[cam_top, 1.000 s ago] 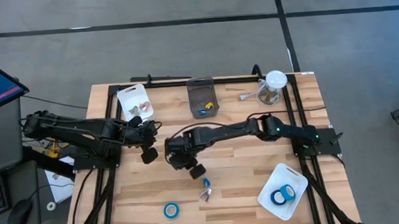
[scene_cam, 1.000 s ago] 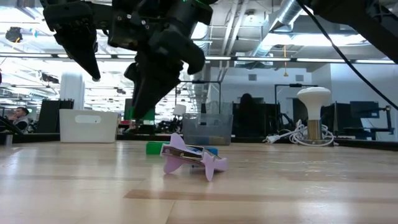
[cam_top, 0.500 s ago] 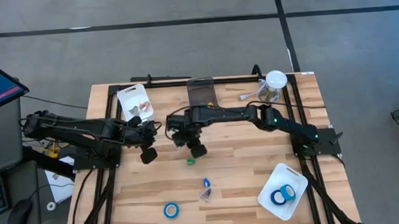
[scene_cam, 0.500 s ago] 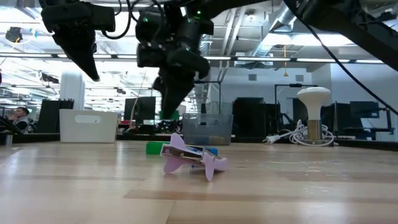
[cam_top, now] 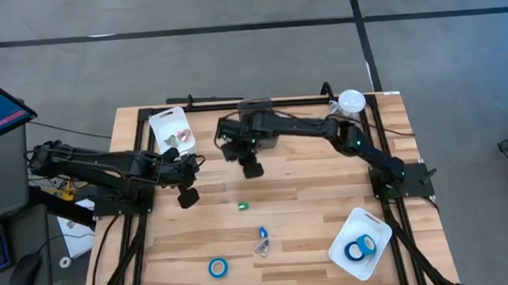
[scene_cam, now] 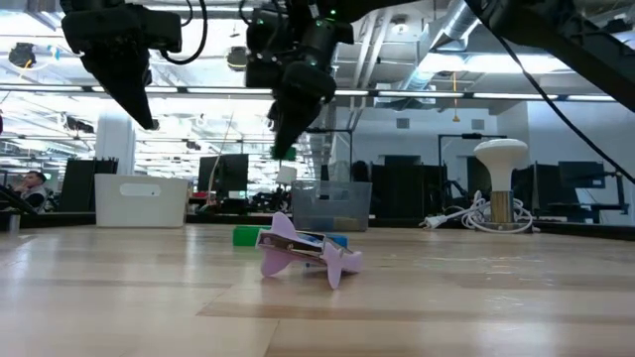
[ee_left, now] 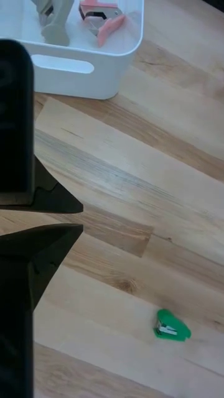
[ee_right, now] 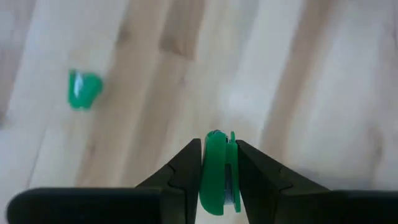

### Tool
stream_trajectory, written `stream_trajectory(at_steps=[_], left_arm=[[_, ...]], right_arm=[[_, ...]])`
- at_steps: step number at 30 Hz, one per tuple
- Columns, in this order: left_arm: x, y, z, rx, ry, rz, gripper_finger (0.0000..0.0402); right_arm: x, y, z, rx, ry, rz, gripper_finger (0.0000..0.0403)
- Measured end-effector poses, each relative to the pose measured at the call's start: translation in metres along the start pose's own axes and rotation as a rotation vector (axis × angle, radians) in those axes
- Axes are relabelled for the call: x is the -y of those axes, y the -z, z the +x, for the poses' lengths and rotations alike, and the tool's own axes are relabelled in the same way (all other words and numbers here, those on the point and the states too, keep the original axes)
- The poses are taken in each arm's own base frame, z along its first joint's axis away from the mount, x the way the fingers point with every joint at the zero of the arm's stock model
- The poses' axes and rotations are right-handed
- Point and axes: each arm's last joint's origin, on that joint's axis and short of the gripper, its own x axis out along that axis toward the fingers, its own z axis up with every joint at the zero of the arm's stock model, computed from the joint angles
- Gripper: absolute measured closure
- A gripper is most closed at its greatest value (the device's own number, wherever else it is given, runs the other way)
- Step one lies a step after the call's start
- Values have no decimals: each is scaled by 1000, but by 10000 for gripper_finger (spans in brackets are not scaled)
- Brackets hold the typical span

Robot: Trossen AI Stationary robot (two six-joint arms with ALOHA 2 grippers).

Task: Pick and place Stapler, Stapler remover, tape
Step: Put the bottom green stapler into the black bin

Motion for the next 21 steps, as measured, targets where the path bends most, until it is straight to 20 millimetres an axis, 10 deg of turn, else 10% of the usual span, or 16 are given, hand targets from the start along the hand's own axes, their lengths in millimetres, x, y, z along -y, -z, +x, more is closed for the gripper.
stream_trajectory(at_steps=[21], left_arm=[[0, 1, 0, -7, -4, -4, 371]], right_arm=[[97, 58, -36, 56, 119, 280, 316]])
